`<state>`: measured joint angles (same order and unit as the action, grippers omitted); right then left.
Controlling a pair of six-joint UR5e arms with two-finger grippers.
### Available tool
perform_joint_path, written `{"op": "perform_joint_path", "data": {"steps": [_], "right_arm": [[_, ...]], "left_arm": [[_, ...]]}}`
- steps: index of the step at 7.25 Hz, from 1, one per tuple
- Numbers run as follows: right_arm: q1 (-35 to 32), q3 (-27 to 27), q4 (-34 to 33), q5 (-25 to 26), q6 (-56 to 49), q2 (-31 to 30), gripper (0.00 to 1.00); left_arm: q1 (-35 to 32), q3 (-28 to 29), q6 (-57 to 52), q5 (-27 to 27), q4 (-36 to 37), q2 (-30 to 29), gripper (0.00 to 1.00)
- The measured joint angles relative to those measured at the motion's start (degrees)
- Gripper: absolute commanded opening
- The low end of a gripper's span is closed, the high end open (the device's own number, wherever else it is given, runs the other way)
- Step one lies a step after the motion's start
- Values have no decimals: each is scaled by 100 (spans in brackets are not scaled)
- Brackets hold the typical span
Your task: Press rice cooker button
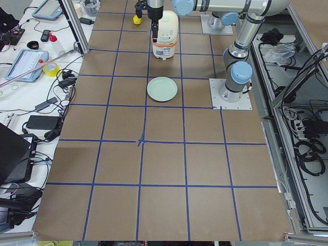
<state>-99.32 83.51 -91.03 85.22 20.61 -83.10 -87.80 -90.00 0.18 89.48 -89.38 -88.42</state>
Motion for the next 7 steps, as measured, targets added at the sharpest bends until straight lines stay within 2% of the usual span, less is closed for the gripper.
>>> {"op": "perform_joint_path", "data": {"steps": [3, 7], "right_arm": [[738, -56, 139, 129, -1079, -30, 100], [965, -43, 455, 534, -1587, -175, 100]], "left_arm": [[0, 0, 2, 0, 0, 0, 100], [0, 0, 2, 0, 0, 0, 100]]}}
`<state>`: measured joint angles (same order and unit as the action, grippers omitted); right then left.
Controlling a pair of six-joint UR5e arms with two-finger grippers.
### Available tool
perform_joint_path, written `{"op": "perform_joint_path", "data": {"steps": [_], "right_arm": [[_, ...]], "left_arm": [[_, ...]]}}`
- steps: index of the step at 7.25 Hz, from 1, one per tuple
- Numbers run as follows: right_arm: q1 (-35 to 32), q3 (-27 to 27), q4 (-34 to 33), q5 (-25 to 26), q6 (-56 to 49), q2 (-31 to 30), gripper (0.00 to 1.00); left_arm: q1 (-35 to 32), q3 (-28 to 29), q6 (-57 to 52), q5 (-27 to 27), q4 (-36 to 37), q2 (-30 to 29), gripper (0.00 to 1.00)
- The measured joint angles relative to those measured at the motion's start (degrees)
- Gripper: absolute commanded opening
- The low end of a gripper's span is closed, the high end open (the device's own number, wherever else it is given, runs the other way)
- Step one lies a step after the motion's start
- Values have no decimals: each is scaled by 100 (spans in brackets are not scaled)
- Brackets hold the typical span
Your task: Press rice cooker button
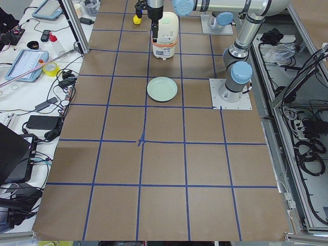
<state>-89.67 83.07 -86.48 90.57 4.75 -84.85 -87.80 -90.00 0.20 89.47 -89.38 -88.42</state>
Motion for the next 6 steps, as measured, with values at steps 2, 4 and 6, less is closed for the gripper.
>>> {"op": "perform_joint_path", "data": {"steps": [2, 4, 6], "right_arm": [[-12, -1, 79, 63, 6, -44, 100], [-15, 23, 86, 43, 9, -48, 100], [-18, 39, 93, 42, 9, -58, 100]], "left_arm": [[0, 0, -2, 0, 0, 0, 100], [0, 0, -2, 0, 0, 0, 100], [0, 0, -2, 0, 0, 0, 100]]}}
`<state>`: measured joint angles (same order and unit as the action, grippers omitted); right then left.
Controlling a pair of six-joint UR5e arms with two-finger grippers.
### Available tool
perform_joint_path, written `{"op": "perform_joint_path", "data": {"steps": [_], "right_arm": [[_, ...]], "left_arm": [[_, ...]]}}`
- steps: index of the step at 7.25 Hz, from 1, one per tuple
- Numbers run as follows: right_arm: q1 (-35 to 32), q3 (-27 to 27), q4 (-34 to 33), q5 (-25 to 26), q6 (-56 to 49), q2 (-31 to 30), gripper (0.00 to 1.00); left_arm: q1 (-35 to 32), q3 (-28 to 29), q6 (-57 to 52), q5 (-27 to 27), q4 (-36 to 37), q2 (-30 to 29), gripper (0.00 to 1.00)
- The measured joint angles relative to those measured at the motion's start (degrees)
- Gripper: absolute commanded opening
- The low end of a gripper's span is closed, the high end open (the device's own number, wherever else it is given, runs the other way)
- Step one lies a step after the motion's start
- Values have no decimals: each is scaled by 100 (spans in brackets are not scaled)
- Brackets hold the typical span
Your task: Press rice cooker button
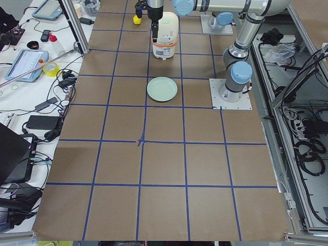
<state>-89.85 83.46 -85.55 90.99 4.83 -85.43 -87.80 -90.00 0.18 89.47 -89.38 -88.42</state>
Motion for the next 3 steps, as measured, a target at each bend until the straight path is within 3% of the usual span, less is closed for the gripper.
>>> {"op": "perform_joint_path", "data": {"steps": [3], "right_arm": [[-6, 11, 26, -23, -1, -60, 100]], "left_arm": [[0, 0, 0, 0, 0, 0, 100]]}}
